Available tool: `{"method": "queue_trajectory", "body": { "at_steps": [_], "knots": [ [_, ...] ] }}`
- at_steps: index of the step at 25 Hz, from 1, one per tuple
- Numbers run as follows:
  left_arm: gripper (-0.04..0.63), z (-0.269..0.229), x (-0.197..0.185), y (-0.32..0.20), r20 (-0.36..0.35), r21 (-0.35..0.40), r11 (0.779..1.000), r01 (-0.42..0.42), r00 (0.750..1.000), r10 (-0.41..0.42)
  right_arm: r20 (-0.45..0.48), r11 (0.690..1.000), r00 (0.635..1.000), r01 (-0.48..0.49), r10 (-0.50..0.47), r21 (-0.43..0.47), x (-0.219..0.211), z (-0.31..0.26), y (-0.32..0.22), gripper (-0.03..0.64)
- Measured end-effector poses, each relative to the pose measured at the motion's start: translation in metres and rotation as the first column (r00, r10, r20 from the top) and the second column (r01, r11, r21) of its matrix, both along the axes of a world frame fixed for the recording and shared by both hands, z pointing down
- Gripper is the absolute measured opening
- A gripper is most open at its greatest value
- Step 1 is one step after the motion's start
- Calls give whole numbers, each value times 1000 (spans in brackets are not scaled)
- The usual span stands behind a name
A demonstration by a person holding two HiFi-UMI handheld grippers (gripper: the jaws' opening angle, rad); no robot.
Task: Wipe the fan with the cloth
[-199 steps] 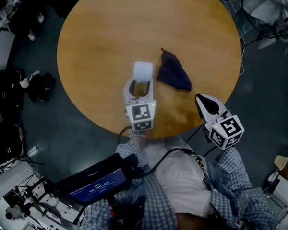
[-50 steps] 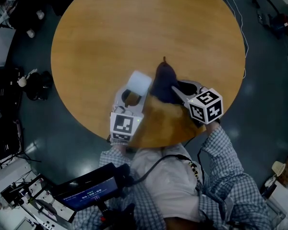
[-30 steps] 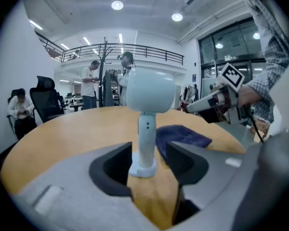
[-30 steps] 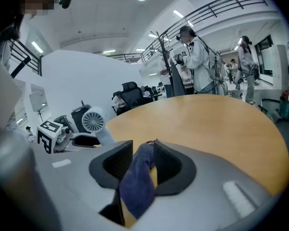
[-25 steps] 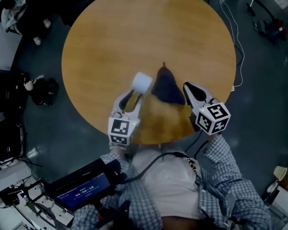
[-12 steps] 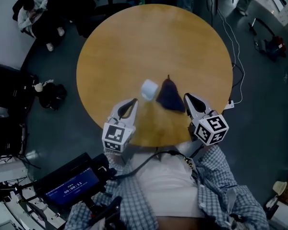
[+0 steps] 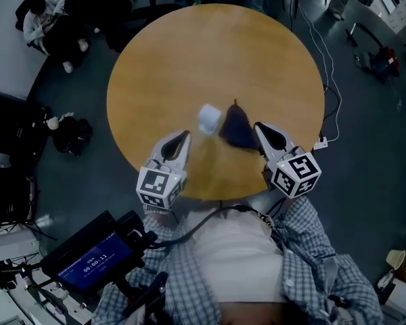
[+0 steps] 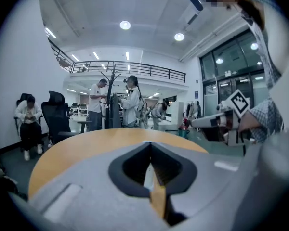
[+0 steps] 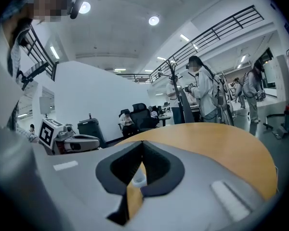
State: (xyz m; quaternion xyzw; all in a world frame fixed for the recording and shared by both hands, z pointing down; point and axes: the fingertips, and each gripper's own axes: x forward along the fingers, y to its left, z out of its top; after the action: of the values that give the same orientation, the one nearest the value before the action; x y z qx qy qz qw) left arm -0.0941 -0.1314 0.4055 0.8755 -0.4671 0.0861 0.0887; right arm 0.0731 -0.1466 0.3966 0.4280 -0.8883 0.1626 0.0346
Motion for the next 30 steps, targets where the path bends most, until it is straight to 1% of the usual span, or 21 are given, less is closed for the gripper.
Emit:
{"method": "queue_trajectory", "body": {
  "at_steps": [4,9,15,21,26,30],
  "knots": [
    [0,1,3,0,5,4,1000,3,1000,-3,-17,1000,1000,13,-13,-7,0,5,-3,3],
    [0,-2,1,-2,-3,8,1000,7,1000,-7,-17,1000,1000,8,-8,-3,-2,4,-6,3],
    [0,-5,0,-3,-28,11,1000,16,999,-15,-23,1000,1000,15,-15,-8,-2,6,-4,3],
    [0,2,-3,-1,-15,1,1000,19,1000,-19,-24,1000,1000,16,-16,-17,0,8,-4,3],
    [0,1,-10,-3,-14,-4,999,41,999,-41,-21,1000,1000,13,-14,-23,1,10,-6,3],
    [0,1,-16,-3,-28,-12,998,59,998,-60,-25,999,999,26,-26,-28,0,11,-6,3]
  ]
}}
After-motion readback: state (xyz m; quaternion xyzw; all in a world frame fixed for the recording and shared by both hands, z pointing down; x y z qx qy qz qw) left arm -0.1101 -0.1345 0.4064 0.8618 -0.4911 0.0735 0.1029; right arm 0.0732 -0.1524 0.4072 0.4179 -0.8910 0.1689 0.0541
